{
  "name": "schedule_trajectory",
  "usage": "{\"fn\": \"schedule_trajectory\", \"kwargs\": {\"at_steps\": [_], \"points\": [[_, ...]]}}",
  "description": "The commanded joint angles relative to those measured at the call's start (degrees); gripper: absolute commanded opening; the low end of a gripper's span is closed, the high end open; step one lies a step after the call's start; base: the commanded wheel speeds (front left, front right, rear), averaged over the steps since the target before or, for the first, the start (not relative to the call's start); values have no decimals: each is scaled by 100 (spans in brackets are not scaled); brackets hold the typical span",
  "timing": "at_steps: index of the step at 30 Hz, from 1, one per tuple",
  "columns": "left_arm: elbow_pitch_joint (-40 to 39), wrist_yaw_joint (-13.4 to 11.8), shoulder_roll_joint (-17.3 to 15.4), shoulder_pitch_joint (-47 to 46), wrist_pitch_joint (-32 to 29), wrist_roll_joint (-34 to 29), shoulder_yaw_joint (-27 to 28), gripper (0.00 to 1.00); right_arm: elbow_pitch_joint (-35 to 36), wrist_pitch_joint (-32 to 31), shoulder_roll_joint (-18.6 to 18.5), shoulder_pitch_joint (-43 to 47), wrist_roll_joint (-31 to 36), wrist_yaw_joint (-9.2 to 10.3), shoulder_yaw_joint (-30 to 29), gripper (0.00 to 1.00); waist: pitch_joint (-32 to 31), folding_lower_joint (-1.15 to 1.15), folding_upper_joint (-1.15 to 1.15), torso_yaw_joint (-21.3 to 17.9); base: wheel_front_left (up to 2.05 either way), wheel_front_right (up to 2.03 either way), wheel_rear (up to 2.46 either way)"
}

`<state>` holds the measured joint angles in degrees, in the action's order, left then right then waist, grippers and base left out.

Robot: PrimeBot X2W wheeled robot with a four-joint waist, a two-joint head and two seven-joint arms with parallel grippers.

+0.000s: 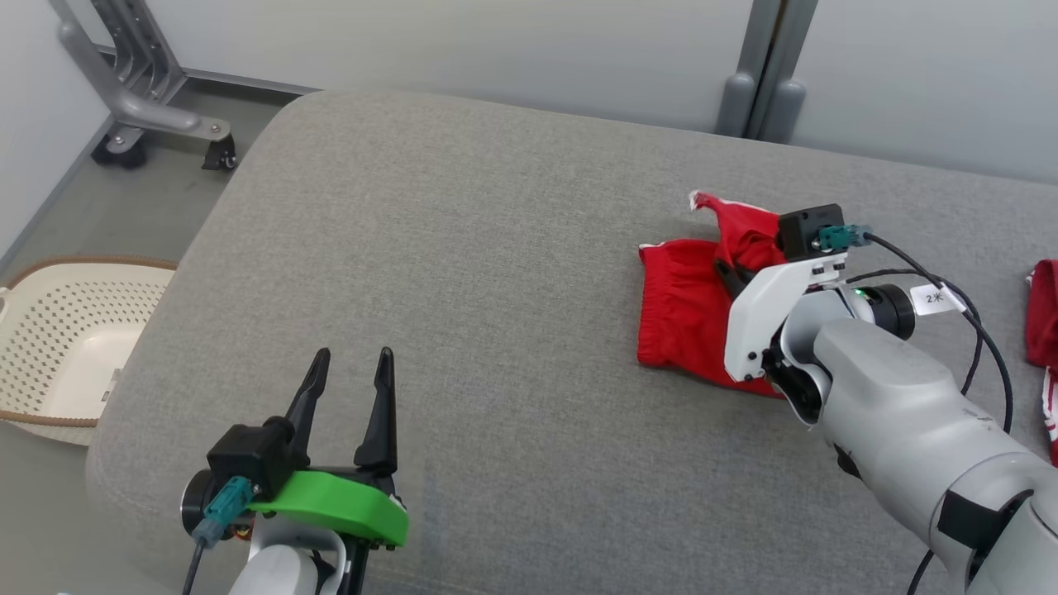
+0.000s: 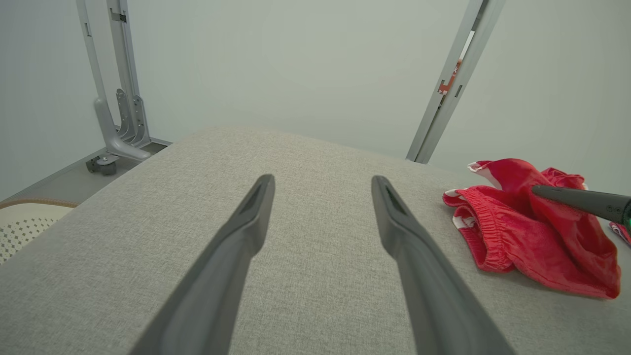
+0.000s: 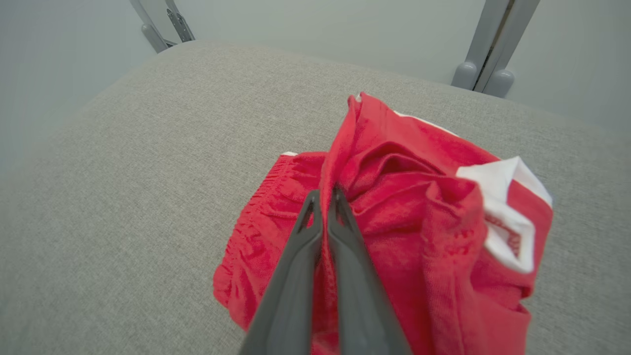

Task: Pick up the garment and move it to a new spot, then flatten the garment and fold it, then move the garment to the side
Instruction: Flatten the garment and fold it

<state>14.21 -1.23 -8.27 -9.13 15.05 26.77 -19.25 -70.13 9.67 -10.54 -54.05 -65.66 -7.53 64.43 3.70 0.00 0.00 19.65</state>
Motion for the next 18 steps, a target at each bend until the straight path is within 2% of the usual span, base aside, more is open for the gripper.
{"fn": "schedule_trajectory", "kwargs": {"at_steps": [1,11,13,18], "points": [[22,36,18,97,11,-68,17,100,-30,-36,22,110,41,9,38,0,-77,0,0,126,0,0,0],[51,103,77,187,12,-164,191,100,-89,15,269,176,19,9,110,0,-104,0,0,102,0,0,0],[69,118,84,174,12,-178,204,100,-84,23,339,222,-1,9,120,100,-110,0,0,65,0,0,0],[92,124,83,163,12,-211,264,100,101,115,398,271,-97,9,96,100,-145,0,0,-32,0,0,0]]}}
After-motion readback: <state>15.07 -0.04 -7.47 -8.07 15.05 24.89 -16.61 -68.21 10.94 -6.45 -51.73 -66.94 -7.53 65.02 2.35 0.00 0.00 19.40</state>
